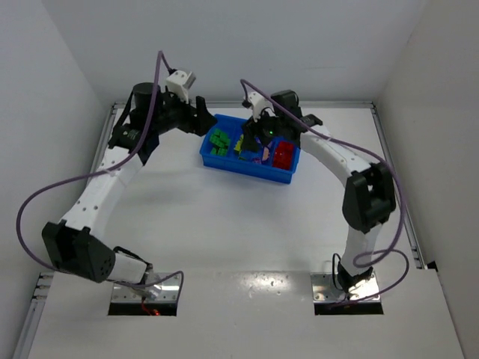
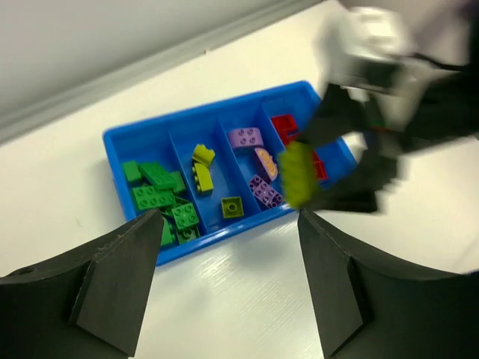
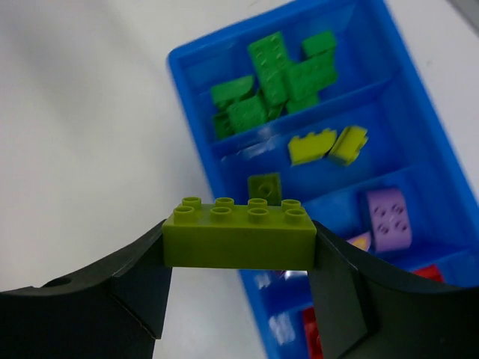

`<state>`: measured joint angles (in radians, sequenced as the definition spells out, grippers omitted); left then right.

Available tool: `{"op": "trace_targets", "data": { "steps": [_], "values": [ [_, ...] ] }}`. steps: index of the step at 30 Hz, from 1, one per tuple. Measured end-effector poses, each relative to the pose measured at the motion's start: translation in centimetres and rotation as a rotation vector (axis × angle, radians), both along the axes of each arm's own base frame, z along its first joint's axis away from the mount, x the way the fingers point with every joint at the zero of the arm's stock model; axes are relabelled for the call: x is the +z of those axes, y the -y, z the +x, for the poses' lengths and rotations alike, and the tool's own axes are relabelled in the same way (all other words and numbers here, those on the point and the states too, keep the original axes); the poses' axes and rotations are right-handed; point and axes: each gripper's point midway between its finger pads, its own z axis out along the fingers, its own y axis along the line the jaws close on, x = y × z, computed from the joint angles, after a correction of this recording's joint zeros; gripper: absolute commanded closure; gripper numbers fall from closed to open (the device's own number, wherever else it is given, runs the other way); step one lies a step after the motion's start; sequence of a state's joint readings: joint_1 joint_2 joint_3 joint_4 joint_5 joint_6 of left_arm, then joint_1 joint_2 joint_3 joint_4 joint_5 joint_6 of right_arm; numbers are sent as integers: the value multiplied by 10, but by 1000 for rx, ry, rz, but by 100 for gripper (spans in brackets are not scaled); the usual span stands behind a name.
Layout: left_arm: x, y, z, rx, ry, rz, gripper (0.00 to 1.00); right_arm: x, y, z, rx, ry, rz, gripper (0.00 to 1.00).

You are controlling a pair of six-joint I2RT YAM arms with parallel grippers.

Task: Sort the legos into containers by color

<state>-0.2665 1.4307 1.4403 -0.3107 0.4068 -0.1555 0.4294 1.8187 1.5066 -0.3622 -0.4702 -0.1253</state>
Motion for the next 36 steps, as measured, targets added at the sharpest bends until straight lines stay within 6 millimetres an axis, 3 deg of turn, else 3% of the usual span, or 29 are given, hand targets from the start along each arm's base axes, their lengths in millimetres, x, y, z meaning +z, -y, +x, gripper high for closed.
{"op": "trace_targets", "data": {
  "steps": [2, 5, 11, 16, 19, 21, 26, 31, 34, 36],
  "values": [
    [15, -5, -14, -2, 45, 2, 18, -5, -10, 26, -29, 24, -19, 90],
    [12, -13, -31, 5, 50, 25, 17, -27, -16, 48, -65, 26, -57, 89],
    [-10, -23, -39, 24, -3, 84, 16, -86, -16, 61, -106, -43, -150, 76],
    [-19, -27, -39, 35, -21, 106, 16, -109, -16, 62, -119, -66, -191, 71],
    [-27, -28, -40, 38, -40, 113, 15, -105, -17, 65, -125, -54, -190, 60],
    [-31, -29, -41, 39, -52, 117, 13, -98, -20, 69, -127, -34, -182, 42],
    [-33, -36, -39, 60, -63, 110, 3, -89, -28, 74, -135, 2, -177, 24],
    [-39, -47, -36, 97, -95, 83, 0, -81, -36, 70, -137, 14, -172, 21],
    [-44, -57, -34, 120, -120, 69, 0, -56, -36, 69, -151, 54, -159, 18],
    [-46, -62, -33, 132, -128, 60, 0, -28, -31, 66, -168, 94, -142, 18]
  ]
}}
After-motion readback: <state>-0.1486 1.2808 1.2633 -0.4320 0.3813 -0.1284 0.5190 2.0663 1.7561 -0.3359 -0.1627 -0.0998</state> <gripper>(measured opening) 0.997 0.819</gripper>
